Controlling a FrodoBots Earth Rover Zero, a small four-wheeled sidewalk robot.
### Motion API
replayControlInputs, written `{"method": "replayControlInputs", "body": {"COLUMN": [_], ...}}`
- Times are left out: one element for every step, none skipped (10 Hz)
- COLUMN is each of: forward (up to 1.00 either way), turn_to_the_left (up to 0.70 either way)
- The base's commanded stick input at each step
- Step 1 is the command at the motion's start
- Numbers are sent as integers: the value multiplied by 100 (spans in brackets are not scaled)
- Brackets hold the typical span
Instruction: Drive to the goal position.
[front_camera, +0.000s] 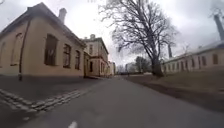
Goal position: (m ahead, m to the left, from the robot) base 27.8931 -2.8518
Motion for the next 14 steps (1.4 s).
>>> {"method": "replayControlInputs", "body": {"forward": [70, 70, 70, 70, 70, 70, 70, 70, 70, 70, 70, 70, 70, 70], "turn_to_the_left": [0, 0, 0, 0, 0, 0, 0, 0, 0, 0, 0, 0, 0, 0]}}
